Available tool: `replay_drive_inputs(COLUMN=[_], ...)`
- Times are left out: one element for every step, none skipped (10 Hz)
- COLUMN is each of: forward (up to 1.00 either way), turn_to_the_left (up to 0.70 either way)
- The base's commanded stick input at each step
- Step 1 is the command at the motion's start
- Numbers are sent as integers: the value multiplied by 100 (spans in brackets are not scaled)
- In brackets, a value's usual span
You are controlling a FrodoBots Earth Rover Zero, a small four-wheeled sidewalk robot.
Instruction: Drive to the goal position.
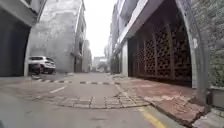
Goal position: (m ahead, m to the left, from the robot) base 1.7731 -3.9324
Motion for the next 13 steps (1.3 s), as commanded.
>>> replay_drive_inputs(forward=[50, 50, 50, 50, 50, 50, 50, 50, 50, 50, 50, 50, 50], turn_to_the_left=[0, 0, 0, 0, 0, 0, 0, 0, 0, 0, 0, 0, 0])
